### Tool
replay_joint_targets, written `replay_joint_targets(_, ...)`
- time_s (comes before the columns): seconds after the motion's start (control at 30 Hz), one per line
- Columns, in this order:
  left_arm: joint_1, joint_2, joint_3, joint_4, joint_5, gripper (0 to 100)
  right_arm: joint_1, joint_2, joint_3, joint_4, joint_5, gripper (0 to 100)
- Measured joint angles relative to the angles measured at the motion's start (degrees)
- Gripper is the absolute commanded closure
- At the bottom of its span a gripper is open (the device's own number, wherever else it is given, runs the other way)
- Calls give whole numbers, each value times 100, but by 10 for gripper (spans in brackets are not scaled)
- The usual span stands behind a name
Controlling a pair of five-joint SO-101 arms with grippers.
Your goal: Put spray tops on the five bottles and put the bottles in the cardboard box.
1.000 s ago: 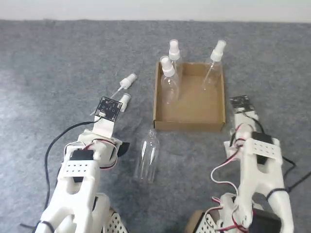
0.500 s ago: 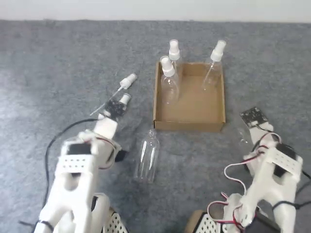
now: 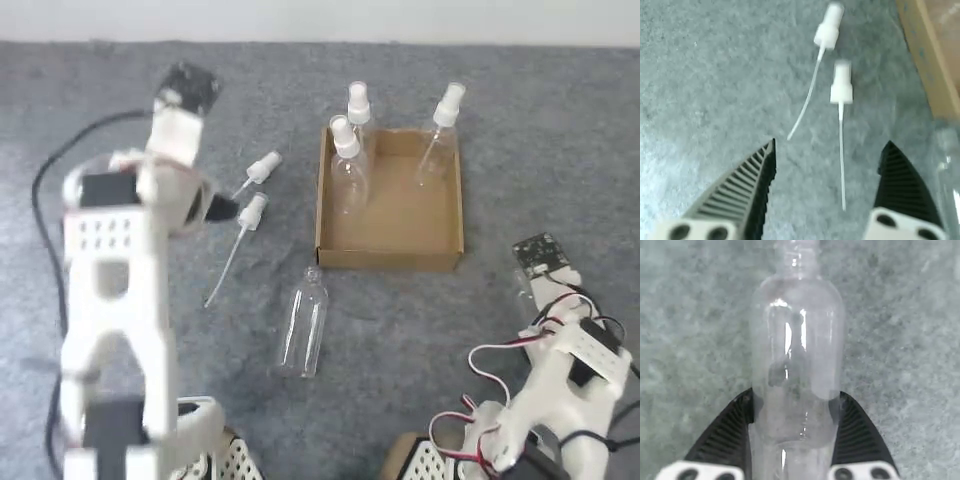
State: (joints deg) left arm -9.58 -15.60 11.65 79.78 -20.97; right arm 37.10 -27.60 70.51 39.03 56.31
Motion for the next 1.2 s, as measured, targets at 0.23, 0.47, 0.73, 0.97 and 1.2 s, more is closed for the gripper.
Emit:
replay_joint_targets(0.23, 360, 2760, -2426, 0, 387, 695, 18, 0, 0, -70, -343, 991)
replay_joint_targets(0.47, 642, 5125, -4703, 0, 422, 695, 26, 0, 0, -79, -343, 991)
replay_joint_targets(0.73, 624, 7640, -7270, 0, 422, 695, 26, 0, 0, -79, -343, 991)
replay_joint_targets(0.97, 668, 9213, -8905, 35, 448, 835, 26, 0, 0, -79, -343, 991)
replay_joint_targets(1.2, 703, 9530, -9635, 580, 466, 991, 26, 0, 0, -79, -343, 991)
